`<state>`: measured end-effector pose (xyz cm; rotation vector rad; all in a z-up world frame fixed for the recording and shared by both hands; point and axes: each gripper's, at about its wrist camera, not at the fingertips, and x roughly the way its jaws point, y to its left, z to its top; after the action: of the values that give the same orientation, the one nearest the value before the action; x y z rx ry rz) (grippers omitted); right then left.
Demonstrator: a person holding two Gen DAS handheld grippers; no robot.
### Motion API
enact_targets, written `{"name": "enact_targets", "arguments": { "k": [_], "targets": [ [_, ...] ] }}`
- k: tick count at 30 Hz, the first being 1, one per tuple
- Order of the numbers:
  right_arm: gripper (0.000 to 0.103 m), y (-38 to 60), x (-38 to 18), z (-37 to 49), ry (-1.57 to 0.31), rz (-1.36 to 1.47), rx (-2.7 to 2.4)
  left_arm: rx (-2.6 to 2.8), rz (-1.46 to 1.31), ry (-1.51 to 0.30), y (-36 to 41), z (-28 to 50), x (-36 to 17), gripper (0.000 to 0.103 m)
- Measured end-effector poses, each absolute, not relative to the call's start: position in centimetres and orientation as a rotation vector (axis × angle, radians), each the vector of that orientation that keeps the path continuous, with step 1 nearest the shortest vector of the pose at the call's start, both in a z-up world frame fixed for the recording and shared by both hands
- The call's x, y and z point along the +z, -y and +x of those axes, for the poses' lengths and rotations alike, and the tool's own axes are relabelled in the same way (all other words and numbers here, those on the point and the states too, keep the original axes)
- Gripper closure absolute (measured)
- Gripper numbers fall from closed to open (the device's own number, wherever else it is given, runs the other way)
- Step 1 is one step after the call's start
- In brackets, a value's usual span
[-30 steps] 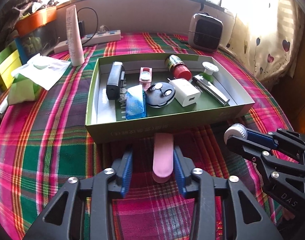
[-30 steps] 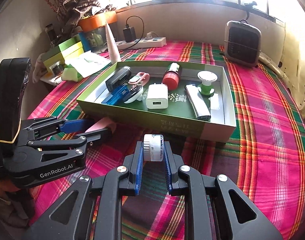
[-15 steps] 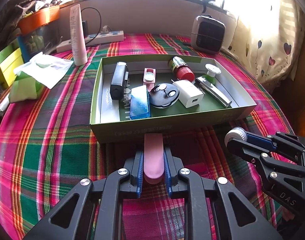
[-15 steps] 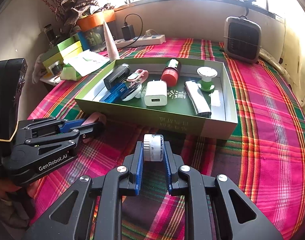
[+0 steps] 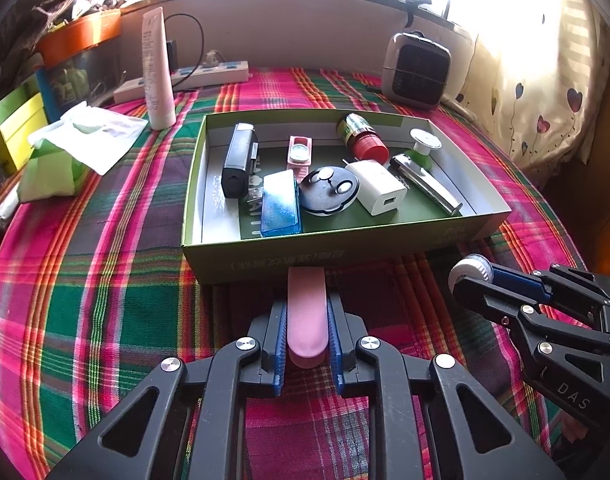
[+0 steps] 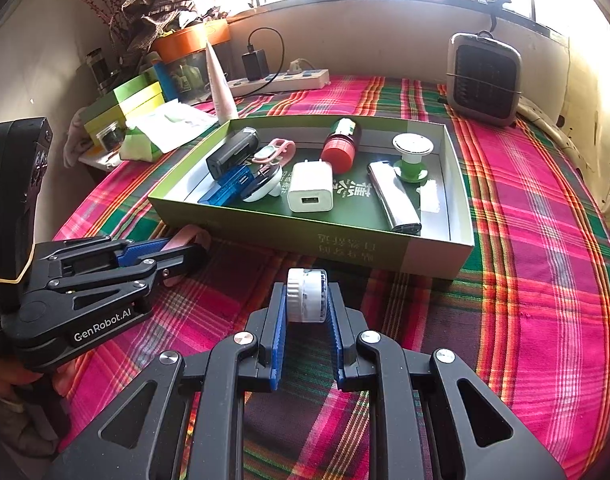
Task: Organize rigid objects
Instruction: 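Carry the pink piece and white cap over the green box lid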
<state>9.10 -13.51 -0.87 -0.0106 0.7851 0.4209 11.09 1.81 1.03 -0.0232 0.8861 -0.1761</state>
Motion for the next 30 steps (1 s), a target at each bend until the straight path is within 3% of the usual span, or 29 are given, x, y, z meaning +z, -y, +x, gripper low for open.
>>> {"name": "enact_targets", "arguments": {
  "k": [30],
  "targets": [
    [0.083,15.0,2.3,8.3,-0.699,0.004,0.386,-0.21,-0.043,-0.792,-2.0,9.7,5.4,0.086]
  ]
}}
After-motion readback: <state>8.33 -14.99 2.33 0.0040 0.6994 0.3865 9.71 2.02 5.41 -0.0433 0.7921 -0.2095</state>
